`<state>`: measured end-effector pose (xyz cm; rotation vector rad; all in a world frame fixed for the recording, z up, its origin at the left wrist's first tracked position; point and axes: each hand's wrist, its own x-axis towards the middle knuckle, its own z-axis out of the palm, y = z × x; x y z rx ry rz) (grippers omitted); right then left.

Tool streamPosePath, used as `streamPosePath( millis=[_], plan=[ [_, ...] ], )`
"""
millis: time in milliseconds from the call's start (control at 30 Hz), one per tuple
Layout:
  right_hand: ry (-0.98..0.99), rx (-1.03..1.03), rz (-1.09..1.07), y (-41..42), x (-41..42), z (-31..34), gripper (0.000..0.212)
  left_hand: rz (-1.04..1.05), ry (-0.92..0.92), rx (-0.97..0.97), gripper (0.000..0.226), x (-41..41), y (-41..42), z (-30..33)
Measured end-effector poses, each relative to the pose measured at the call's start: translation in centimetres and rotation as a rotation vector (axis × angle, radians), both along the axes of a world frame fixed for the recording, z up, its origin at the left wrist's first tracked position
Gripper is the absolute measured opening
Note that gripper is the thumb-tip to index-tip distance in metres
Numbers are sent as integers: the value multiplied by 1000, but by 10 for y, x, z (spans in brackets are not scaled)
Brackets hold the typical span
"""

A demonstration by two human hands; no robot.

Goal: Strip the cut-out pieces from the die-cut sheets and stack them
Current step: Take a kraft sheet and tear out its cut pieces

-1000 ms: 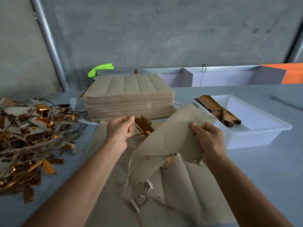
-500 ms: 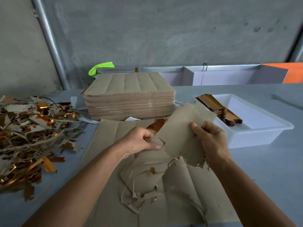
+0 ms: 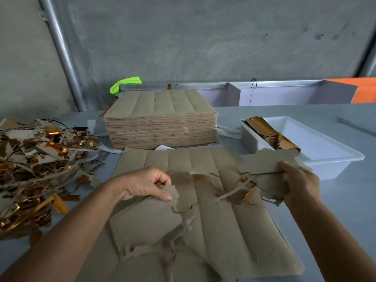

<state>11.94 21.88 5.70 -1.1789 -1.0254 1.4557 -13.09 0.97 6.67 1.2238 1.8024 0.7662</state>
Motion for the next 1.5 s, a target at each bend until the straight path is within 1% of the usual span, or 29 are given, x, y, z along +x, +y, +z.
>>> streamPosePath(
  millis=[33, 100, 133, 200, 233, 267, 300, 333, 367, 400, 433, 533, 600, 667, 767, 933, 1033, 1067, 1100, 1133, 1167, 1200, 1233, 1267, 1300, 1367, 1400, 1467, 1500],
  plan=[
    [-9, 12, -9, 1, 2, -1, 16, -47, -53, -75, 13, -1, -5, 0],
    [-49, 40, 12, 1, 1, -2, 17, -79, -110, -148, 39, -3, -10, -1],
    [-66, 56, 26, 0, 0, -3, 16, -29, -110, -126, 52, -2, -10, -1],
    [-74, 105, 46, -2, -3, -4, 16, 225, -86, -40, 58, 0, -5, -1],
    [-68, 141, 59, -4, -5, -4, 15, 392, -28, 2, 60, -1, 1, -2],
    [-59, 180, 74, -6, -6, -4, 14, 539, 103, 27, 60, -1, 8, -4],
    [-48, 217, 93, -8, -8, -3, 13, 625, 292, 39, 58, 0, 14, -5],
    [-37, 251, 118, -11, -11, -2, 11, 653, 465, 58, 53, 3, 21, -7],
    [-24, 281, 145, -13, -13, -2, 8, 639, 577, 71, 47, 7, 27, -9],
    [-10, 299, 171, -16, -16, -1, 4, 601, 628, 55, 44, 11, 35, -11],
    [5, 310, 191, -18, -18, -1, 2, 553, 642, 6, 48, 14, 45, -16],
    [34, 327, 251, -24, -21, 0, 6, 439, 722, -233, 86, 21, 66, -34],
    [35, 327, 276, -24, -19, -1, 6, 435, 773, -304, 97, 18, 72, -43],
    [25, 327, 295, -23, -17, -2, 5, 460, 738, -322, 100, 12, 73, -43],
    [38, 298, 332, -23, -17, -3, 5, 538, 647, -261, 82, 7, 69, -38],
    [117, 233, 338, -22, -15, -2, 5, 754, 173, 166, 28, 8, 63, -26],
    [166, 202, 234, -20, -16, 0, 8, 840, -78, 340, 18, 9, 52, -8],
    [184, 185, 179, -18, -17, 0, 9, 865, -83, 352, 20, 11, 50, -5],
    [190, 175, 129, -17, -19, 0, 9, 868, 24, 338, 27, 15, 48, -4],
    [189, 167, 87, -17, -22, 0, 8, 823, 239, 296, 38, 20, 46, -6],
    [190, 157, 52, -16, -25, 0, 6, 722, 450, 262, 54, 26, 43, -7],
    [195, 150, 27, -16, -29, 1, 4, 583, 555, 275, 68, 33, 41, -8],
    [197, 152, 14, -17, -33, 2, 4, 451, 566, 304, 74, 40, 40, -8],
    [198, 163, 6, -19, -37, 3, 7, 355, 515, 331, 71, 46, 40, -10],
    [199, 177, -1, -21, -42, 3, 12, 284, 493, 335, 60, 51, 41, -10],
    [208, 193, -5, -26, -51, 4, 16, 236, 476, 312, 34, 60, 42, -11],
    [219, 192, 2, -29, -56, 5, 15, 224, 412, 278, 42, 65, 43, -11],
    [238, 184, 13, -35, -64, 6, 14, 186, 332, 224, 78, 73, 47, -13],
    [246, 174, 19, -37, -68, 6, 14, 174, 348, 198, 78, 76, 51, -14]
  ],
)
